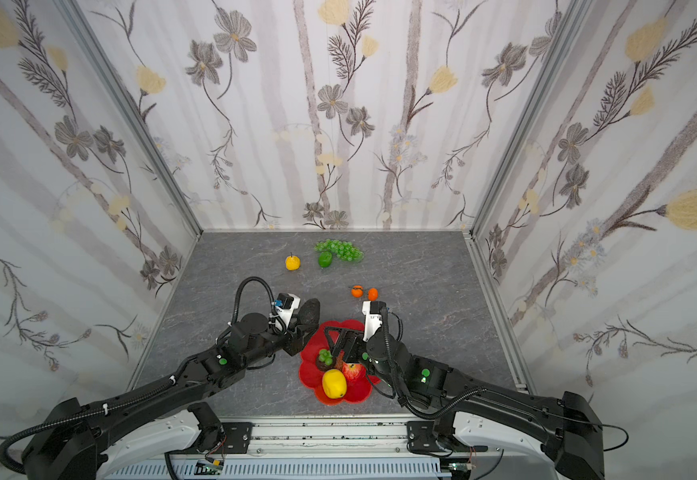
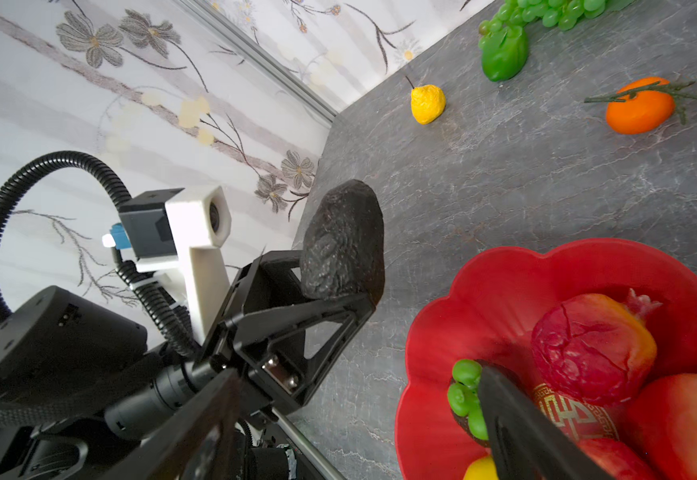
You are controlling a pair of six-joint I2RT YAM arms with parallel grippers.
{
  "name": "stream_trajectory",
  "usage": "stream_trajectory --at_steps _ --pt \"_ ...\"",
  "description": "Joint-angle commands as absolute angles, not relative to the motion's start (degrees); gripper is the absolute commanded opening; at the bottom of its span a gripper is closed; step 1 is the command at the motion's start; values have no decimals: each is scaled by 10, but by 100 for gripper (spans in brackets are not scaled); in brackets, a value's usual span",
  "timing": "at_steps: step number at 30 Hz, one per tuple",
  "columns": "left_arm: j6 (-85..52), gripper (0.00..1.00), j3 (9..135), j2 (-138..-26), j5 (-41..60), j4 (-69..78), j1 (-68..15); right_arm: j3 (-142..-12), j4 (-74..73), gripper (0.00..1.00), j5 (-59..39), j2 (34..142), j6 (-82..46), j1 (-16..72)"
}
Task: Place and organize the fake fruits in the fruit bowl
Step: 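Lift and carry the avocado with the left gripper toward the right gripper, then grasp the avocado with the right gripper while the left gripper holds it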
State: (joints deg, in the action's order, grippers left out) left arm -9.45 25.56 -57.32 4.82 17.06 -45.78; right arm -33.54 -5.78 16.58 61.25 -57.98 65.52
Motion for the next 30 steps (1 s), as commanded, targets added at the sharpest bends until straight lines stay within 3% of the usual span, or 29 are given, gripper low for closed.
stream_trajectory --at_steps 1,20,30 --pt "-58 52 240 -557 59 241 -469 -344 -85 90 149 619 -578 656" --pt "-19 54 223 -537 116 287 -532 -345 -125 90 118 636 -557 659" --pt "-11 54 221 -530 124 292 -538 -350 -135 84 112 651 -551 667"
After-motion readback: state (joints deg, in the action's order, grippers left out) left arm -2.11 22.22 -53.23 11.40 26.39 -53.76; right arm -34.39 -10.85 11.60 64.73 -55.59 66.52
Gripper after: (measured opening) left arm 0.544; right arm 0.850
